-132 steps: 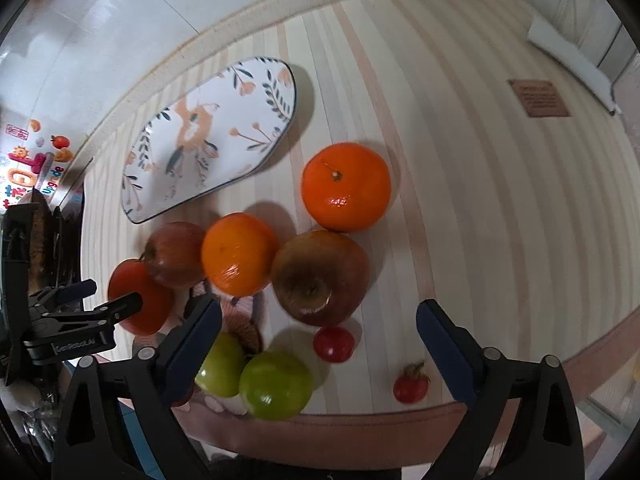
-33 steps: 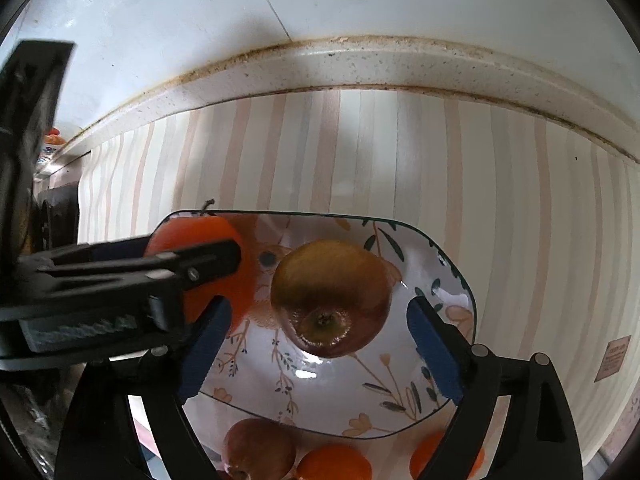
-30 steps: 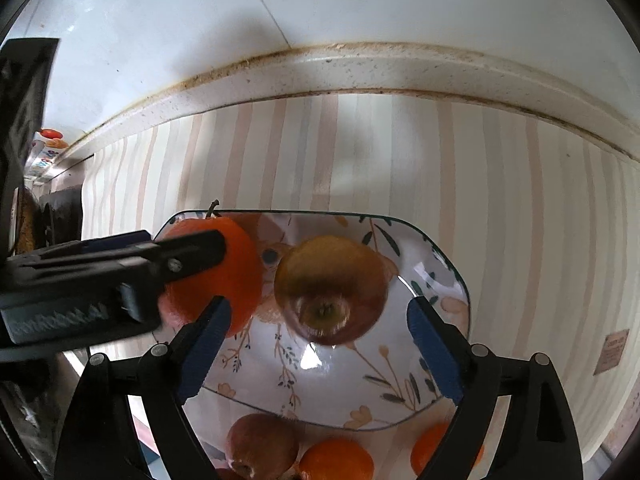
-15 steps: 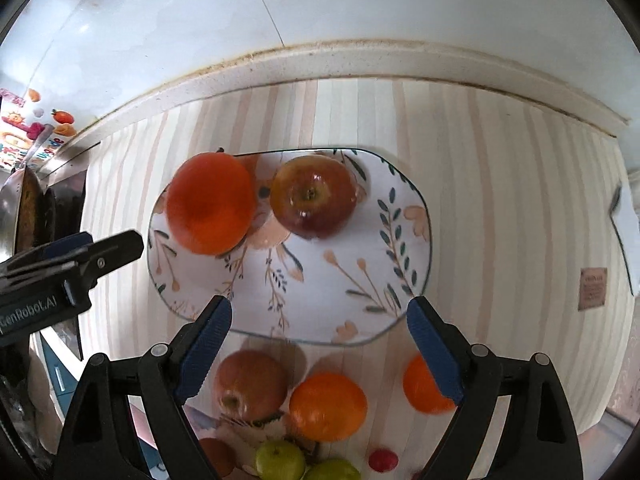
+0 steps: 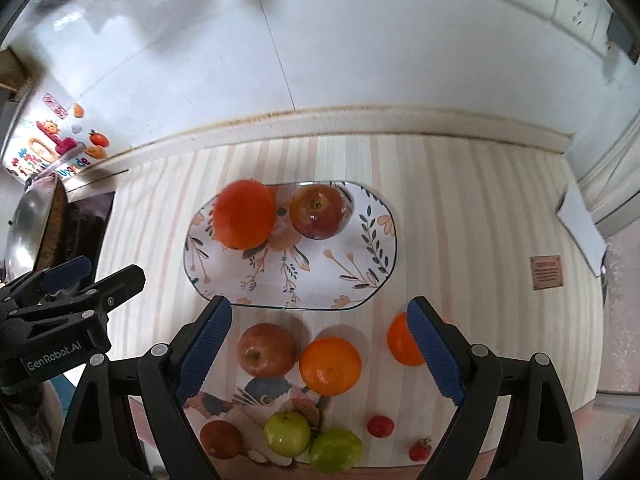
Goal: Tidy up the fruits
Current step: 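Lift both tools away from the plate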
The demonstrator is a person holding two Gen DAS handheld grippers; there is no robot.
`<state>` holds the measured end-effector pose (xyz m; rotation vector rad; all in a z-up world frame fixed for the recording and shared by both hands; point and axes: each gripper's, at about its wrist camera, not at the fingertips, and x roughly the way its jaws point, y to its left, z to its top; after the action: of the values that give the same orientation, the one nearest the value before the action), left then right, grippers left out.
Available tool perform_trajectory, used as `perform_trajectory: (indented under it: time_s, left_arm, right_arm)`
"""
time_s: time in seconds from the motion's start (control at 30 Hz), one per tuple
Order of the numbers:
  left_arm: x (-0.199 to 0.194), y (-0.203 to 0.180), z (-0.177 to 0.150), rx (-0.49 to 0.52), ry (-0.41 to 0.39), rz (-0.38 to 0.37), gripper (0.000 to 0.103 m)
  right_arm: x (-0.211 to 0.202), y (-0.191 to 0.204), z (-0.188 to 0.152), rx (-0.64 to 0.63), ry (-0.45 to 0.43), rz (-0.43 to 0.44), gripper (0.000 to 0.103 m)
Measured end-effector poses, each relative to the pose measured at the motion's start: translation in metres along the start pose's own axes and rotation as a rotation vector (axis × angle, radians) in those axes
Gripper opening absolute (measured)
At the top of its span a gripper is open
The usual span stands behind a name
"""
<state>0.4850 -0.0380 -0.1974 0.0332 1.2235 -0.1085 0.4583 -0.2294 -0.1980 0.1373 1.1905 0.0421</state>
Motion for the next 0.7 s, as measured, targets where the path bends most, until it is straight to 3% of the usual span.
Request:
perform_trajectory:
  time_s: [0.37, 0.7]
  left_arm:
    - [-0.041, -0.001, -0.022, -0.006, -0.072, -0.016, 0.085]
    - [-0.031, -0.005, -0.029, -0.013, -0.052, 0.0, 0.085]
  right_arm:
    - [-0.055, 0.006, -0.022, 0.018, -0.084, 0.03, 0.092]
    - [-0.049, -0.004, -0.032, 0.068, -0.073, 0.079, 0.092]
